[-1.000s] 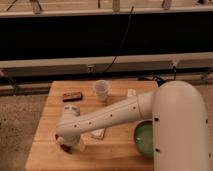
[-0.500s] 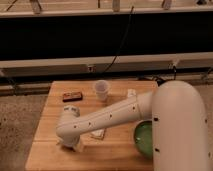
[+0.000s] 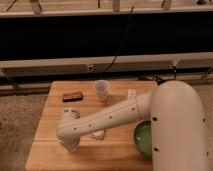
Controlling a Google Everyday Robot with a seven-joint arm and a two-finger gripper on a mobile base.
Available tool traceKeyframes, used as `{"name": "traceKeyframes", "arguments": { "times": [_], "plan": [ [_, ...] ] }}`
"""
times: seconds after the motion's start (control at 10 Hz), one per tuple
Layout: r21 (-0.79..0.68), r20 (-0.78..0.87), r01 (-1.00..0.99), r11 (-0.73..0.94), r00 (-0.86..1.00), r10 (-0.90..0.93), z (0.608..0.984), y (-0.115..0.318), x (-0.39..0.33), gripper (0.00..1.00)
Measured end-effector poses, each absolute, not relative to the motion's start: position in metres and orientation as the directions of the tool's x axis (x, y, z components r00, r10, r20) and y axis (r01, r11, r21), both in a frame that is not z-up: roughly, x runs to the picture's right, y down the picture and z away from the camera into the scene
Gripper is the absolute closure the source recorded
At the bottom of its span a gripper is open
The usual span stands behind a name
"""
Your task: Place the pepper on the white sponge
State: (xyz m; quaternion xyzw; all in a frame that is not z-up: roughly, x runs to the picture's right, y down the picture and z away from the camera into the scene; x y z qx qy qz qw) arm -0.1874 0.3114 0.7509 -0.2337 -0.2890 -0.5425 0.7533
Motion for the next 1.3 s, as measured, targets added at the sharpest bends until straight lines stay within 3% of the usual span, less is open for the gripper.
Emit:
{"name": "traceKeyframes", "arguments": {
  "times": [0.1, 0.3, 1.3],
  "plan": [
    [-0.040, 0.689, 0.952, 0.303, 0.246, -0.682, 0.751, 0.313, -0.188, 0.94],
    [-0.040, 0.678, 0.949, 0.312, 0.255, -0.689, 0.752, 0.299, -0.188, 1.00],
    [-0.053, 0.626, 0.918, 0.393, 0.338, -0.703, 0.757, 0.240, -0.151, 1.00]
  ]
}}
